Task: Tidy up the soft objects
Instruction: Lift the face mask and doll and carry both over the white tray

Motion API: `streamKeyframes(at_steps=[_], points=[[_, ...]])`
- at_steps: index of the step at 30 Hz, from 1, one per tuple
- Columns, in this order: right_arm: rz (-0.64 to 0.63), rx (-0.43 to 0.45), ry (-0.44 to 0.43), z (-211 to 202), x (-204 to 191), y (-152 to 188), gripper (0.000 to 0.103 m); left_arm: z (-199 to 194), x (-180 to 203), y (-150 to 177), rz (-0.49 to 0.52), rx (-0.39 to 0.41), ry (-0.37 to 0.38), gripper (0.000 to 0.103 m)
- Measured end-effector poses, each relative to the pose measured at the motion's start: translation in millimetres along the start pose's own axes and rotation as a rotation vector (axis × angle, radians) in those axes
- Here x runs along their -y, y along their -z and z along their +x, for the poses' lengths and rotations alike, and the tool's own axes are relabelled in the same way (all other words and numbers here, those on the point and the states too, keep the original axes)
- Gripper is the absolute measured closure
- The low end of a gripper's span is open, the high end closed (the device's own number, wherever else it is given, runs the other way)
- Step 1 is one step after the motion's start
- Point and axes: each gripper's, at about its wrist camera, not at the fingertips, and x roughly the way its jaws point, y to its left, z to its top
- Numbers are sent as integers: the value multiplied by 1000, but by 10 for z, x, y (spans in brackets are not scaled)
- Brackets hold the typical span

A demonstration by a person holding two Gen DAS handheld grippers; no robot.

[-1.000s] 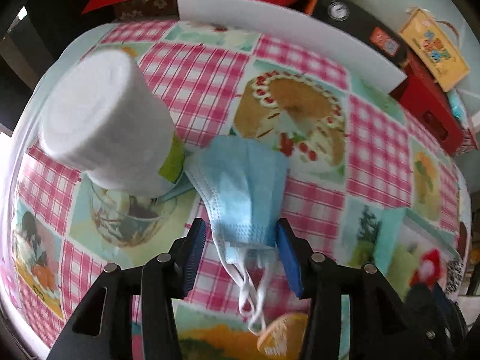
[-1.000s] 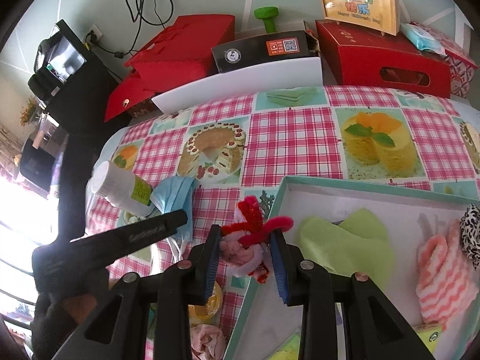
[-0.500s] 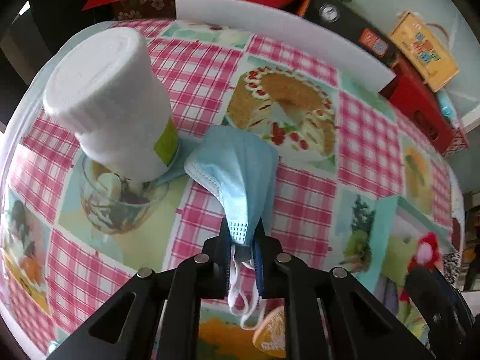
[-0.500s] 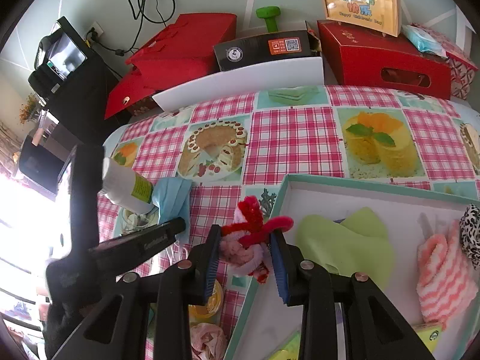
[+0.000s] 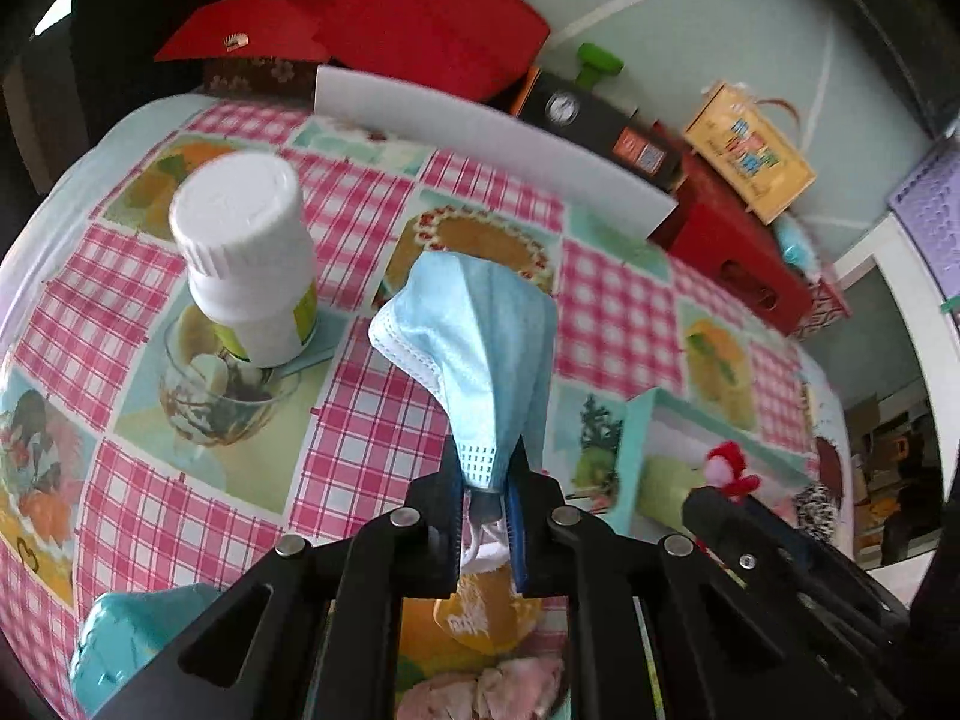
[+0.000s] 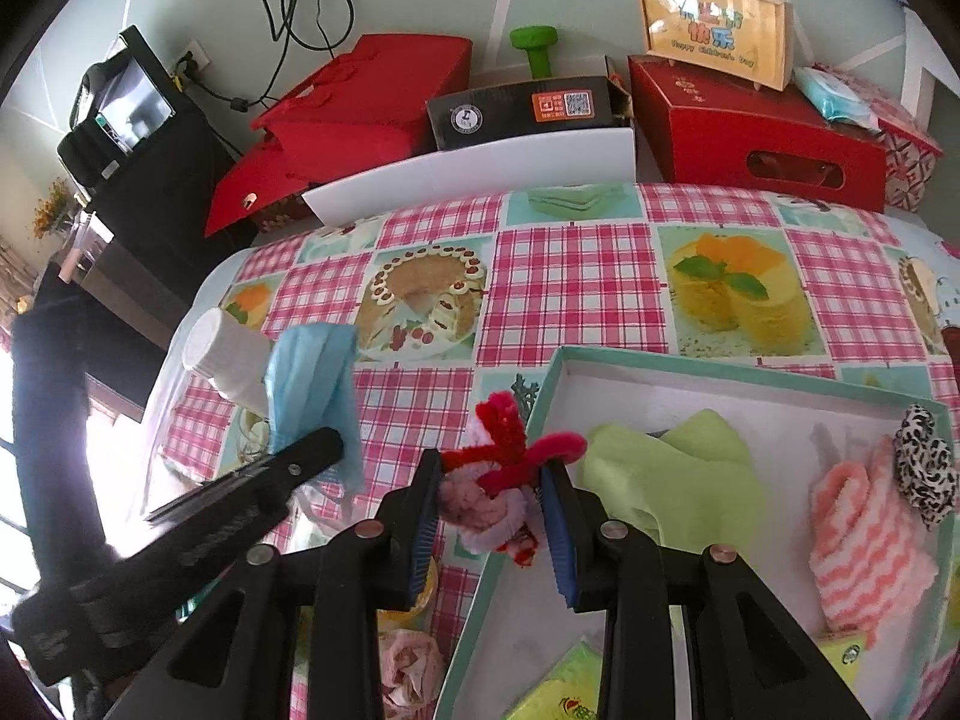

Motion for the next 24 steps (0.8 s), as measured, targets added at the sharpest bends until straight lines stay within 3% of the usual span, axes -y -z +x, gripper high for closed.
streamKeyframes(at_steps=[11, 24], points=[[47, 64, 16, -373, 260, 93, 69, -150, 276, 95, 77, 41, 94, 91], [196, 96, 138, -745, 967, 340, 69, -28, 785, 438, 221, -45, 162, 91]])
